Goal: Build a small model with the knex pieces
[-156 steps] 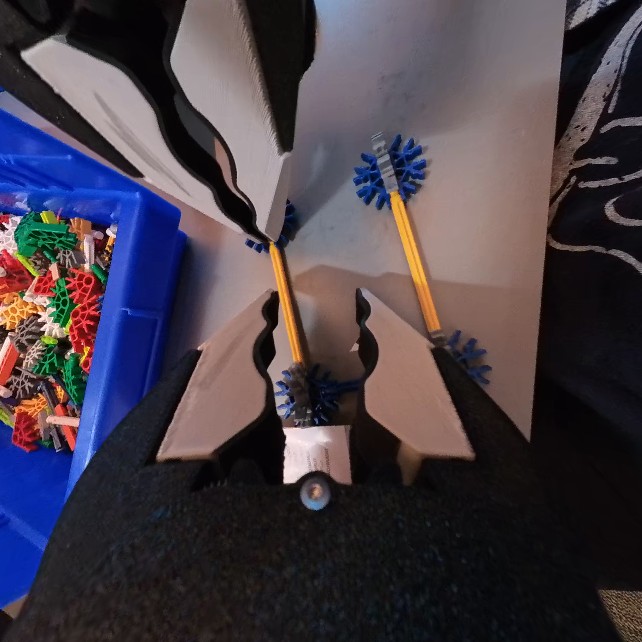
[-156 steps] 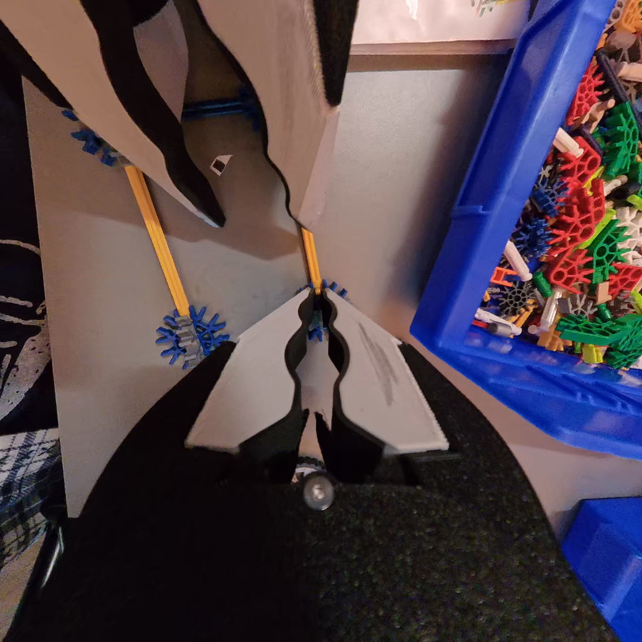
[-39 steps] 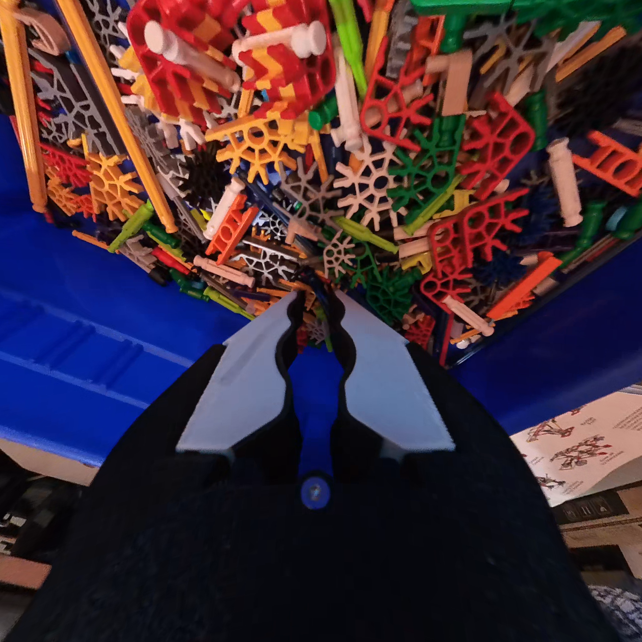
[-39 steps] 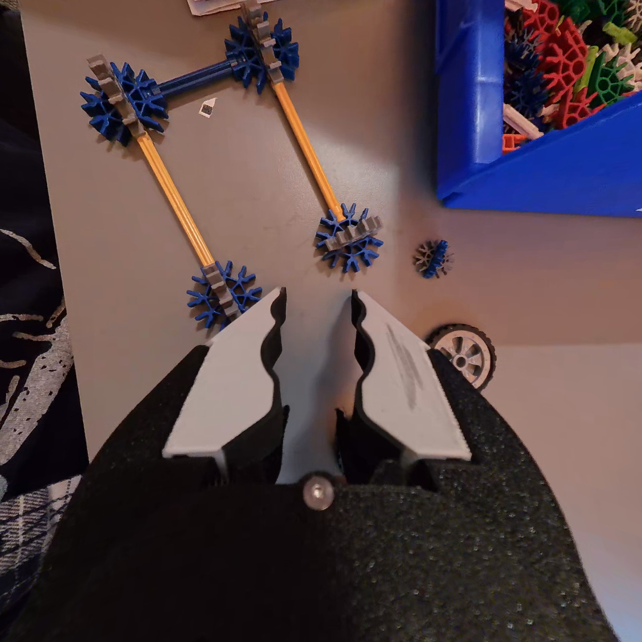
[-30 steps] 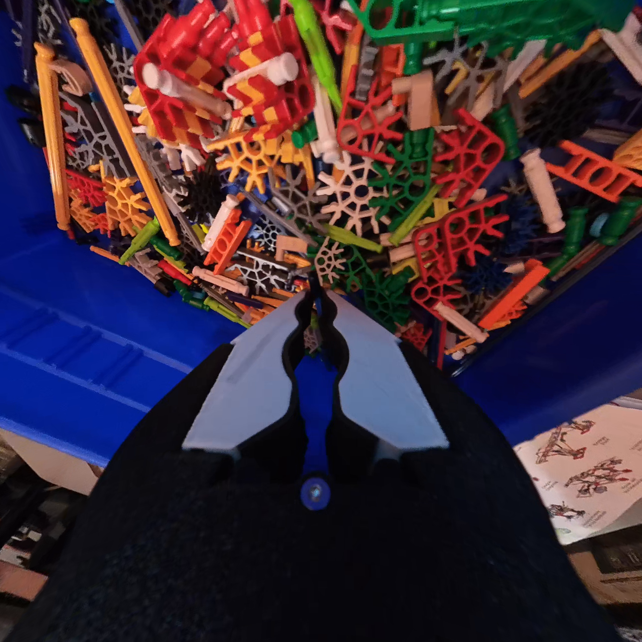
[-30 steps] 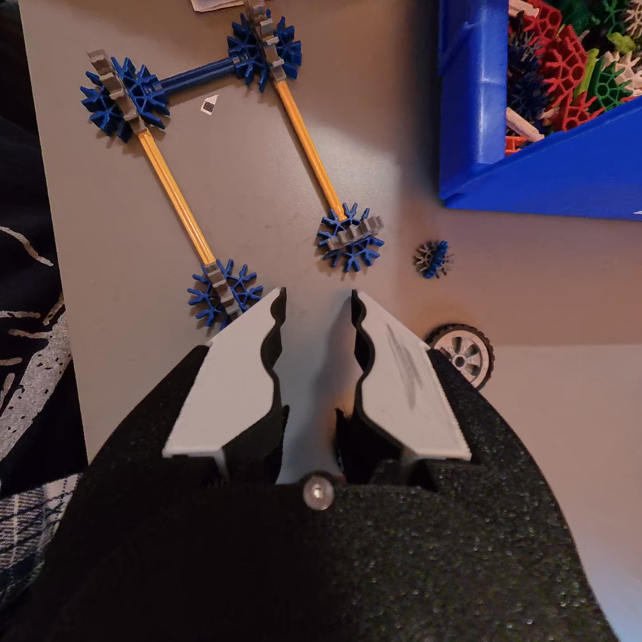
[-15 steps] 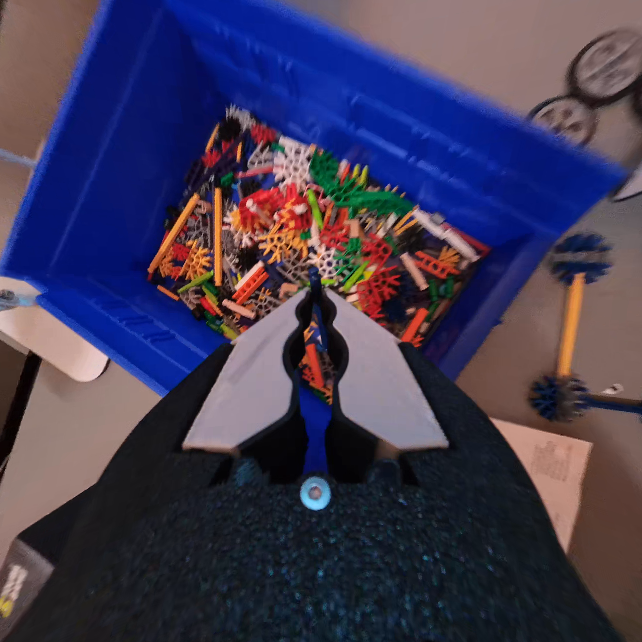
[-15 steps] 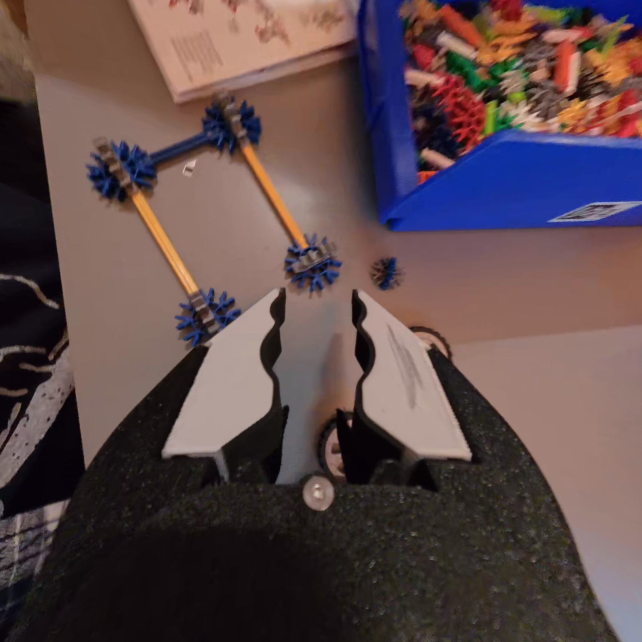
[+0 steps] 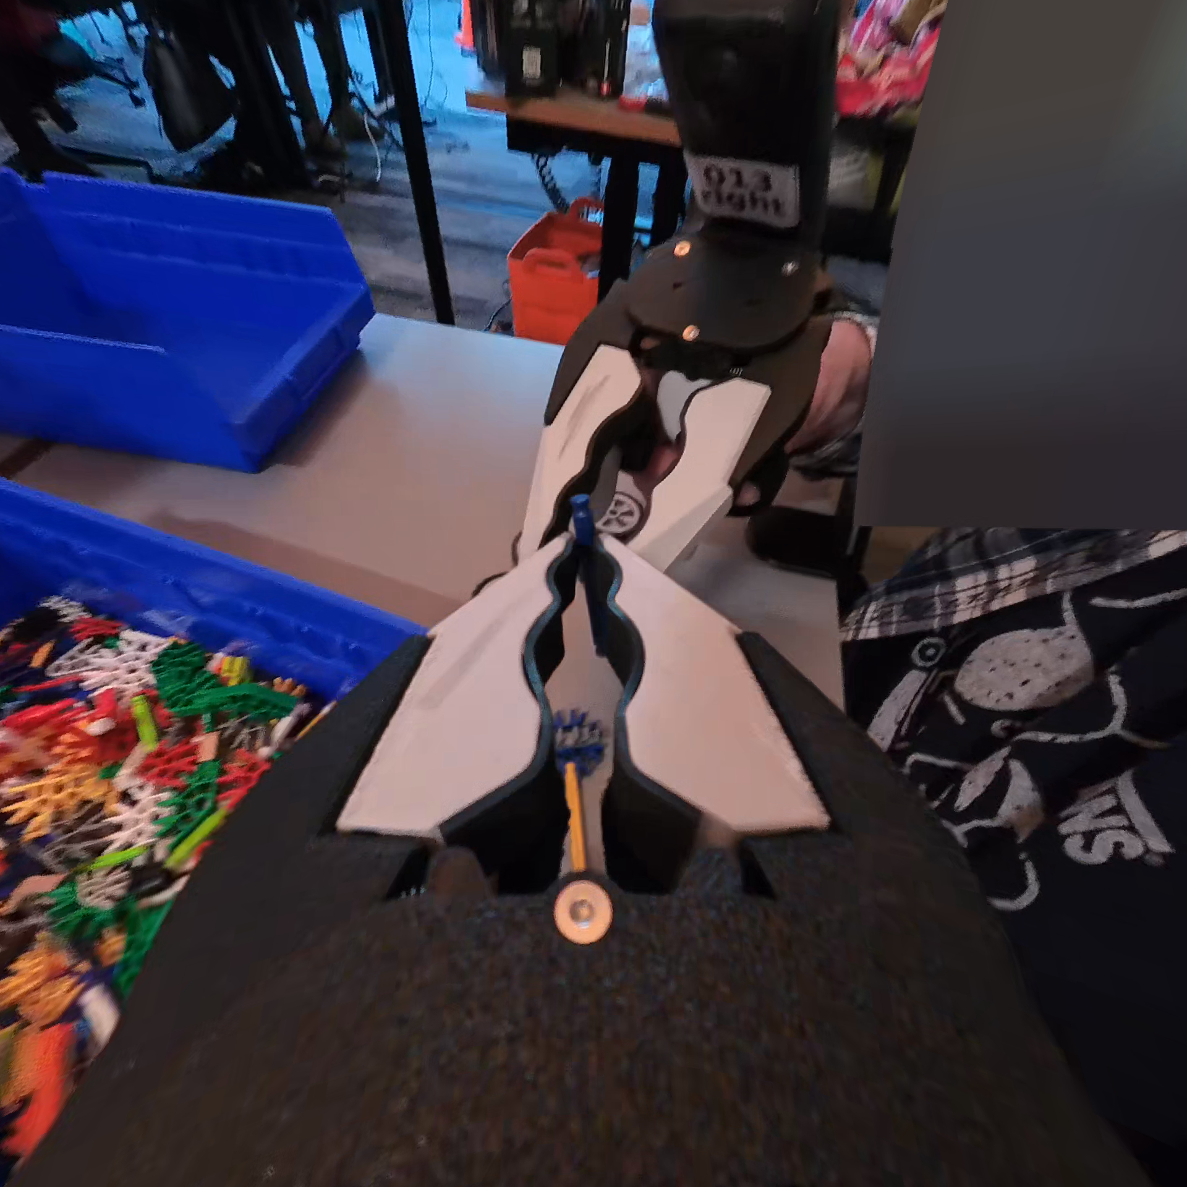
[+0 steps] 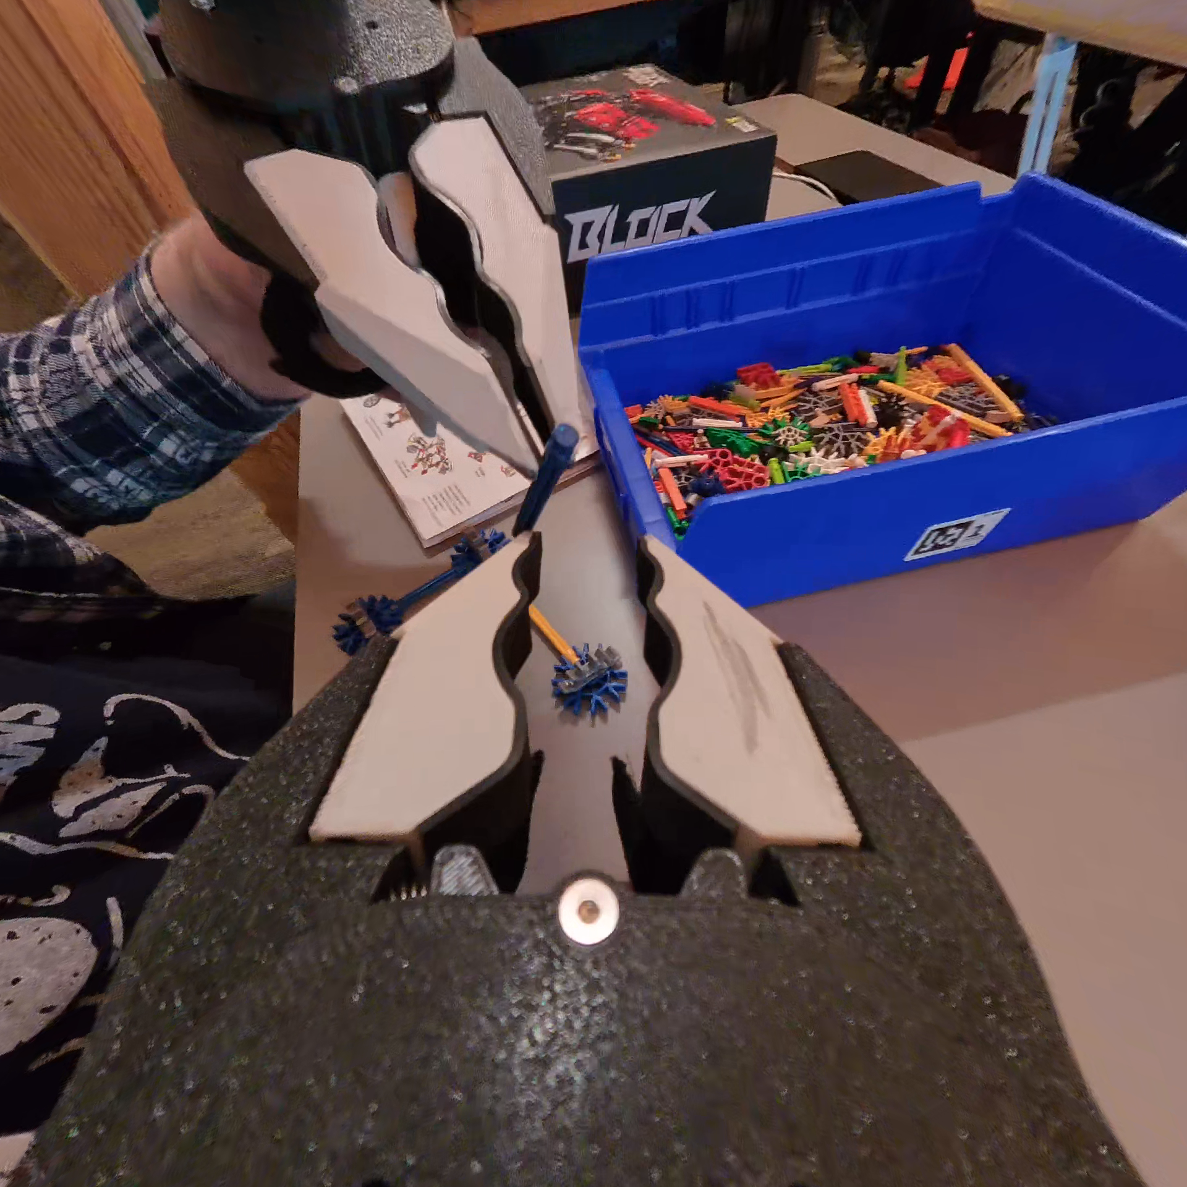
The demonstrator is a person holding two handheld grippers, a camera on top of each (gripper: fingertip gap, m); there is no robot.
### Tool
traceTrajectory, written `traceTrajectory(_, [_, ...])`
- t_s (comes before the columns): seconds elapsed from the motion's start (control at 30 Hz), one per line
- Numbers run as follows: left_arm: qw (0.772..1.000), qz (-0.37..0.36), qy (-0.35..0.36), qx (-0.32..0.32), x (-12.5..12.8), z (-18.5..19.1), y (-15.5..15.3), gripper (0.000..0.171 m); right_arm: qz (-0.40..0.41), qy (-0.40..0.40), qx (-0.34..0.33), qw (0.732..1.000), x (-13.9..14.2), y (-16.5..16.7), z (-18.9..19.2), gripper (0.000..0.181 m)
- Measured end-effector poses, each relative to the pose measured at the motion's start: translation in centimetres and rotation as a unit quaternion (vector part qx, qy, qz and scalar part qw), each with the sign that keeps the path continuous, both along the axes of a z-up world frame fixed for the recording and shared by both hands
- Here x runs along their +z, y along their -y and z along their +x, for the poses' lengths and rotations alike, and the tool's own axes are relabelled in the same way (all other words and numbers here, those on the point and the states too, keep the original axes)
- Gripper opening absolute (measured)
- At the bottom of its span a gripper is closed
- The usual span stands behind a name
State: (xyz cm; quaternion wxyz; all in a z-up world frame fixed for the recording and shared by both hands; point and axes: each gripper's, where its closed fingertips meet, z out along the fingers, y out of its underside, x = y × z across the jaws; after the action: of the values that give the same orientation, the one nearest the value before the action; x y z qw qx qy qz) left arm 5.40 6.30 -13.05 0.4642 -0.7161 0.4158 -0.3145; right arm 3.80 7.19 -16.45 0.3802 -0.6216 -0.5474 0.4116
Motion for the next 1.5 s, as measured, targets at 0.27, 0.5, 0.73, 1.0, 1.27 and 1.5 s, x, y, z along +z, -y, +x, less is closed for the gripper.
traceTrajectory(0.27, [0.995, -0.013, 0.098, 0.006, 0.4, 0.2, 0.3, 0.002, -0.026, -0.006, 0.025, 0.999, -0.1, 1.0, -0.2, 0.025])
traceTrajectory(0.5, [0.988, -0.01, 0.152, 0.025, 0.7, -0.2, -0.5, 0.002, -0.062, -0.027, 0.033, 0.997, 0.4, 1.2, -0.2, 0.024])
traceTrajectory(0.73, [0.986, -0.017, 0.167, 0.021, -0.2, 0.6, -0.4, 0.003, -0.075, -0.044, 0.037, 0.996, 0.8, 1.3, -0.3, 0.006])
traceTrajectory(1.0, [0.99, -0.031, 0.138, 0.015, -1.7, 0.2, 0.5, 0.002, -0.072, -0.002, 0.046, 0.996, -0.7, 1.7, -0.2, 0.004])
traceTrajectory(1.27, [0.998, -0.032, -0.039, 0.027, -7.3, -1.2, 2.0, 0.017, -0.086, 0.115, 0.074, 0.987, -5.2, 2.9, 1.0, 0.004])
traceTrajectory(1.5, [0.993, -0.032, -0.113, 0.018, -10.5, -1.3, 3.0, 0.031, -0.113, 0.184, 0.094, 0.972, -8.3, 4.2, 1.7, 0.004])
